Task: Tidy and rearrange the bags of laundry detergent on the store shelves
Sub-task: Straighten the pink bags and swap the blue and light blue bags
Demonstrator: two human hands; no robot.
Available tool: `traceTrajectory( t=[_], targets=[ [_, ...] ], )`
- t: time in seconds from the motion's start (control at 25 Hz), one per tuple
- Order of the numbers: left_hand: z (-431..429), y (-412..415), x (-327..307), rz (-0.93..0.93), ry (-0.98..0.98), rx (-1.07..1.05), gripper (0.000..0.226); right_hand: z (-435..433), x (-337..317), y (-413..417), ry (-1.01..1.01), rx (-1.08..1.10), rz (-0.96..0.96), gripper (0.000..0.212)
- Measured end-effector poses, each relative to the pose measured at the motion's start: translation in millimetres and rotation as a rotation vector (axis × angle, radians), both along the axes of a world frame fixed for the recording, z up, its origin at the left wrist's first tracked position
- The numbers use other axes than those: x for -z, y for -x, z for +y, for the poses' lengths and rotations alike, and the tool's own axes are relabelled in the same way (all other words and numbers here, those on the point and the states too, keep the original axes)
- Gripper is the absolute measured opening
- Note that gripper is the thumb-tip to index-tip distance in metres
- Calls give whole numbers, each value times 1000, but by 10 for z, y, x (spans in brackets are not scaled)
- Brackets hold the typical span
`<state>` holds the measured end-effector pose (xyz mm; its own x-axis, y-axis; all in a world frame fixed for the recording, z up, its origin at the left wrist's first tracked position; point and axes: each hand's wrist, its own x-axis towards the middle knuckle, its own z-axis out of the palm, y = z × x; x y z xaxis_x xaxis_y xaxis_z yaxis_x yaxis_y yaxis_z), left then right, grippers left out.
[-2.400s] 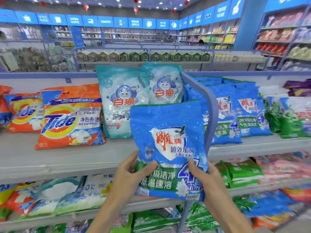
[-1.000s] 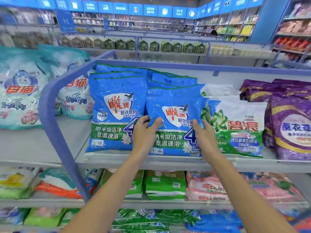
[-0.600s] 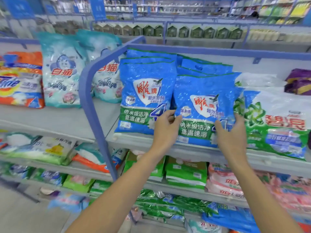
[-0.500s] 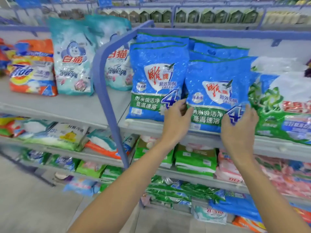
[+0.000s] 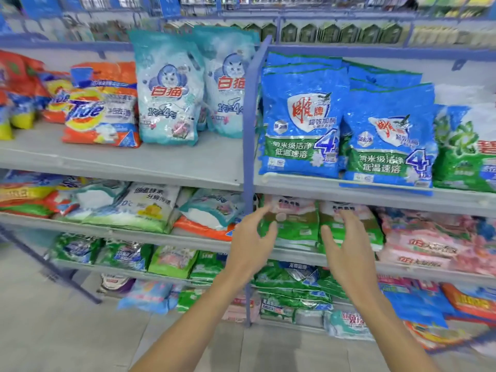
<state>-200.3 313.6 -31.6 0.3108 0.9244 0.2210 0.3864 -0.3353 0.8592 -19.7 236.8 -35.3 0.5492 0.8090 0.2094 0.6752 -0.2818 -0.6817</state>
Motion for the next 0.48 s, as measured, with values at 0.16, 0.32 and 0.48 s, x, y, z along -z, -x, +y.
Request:
traceTrajectory(
  t=[0.16, 0.32, 0.48],
  targets=[
    [-112, 752, 309, 62, 90, -41, 39, -108, 223, 673, 107, -41, 48, 59],
    [-181, 1295, 568, 98, 115, -103, 37, -125, 426, 1194, 187, -87, 98, 54],
    [2, 1595, 751, 179, 195, -184, 38, 39, 616, 1505, 246, -160, 157, 52]
  ],
)
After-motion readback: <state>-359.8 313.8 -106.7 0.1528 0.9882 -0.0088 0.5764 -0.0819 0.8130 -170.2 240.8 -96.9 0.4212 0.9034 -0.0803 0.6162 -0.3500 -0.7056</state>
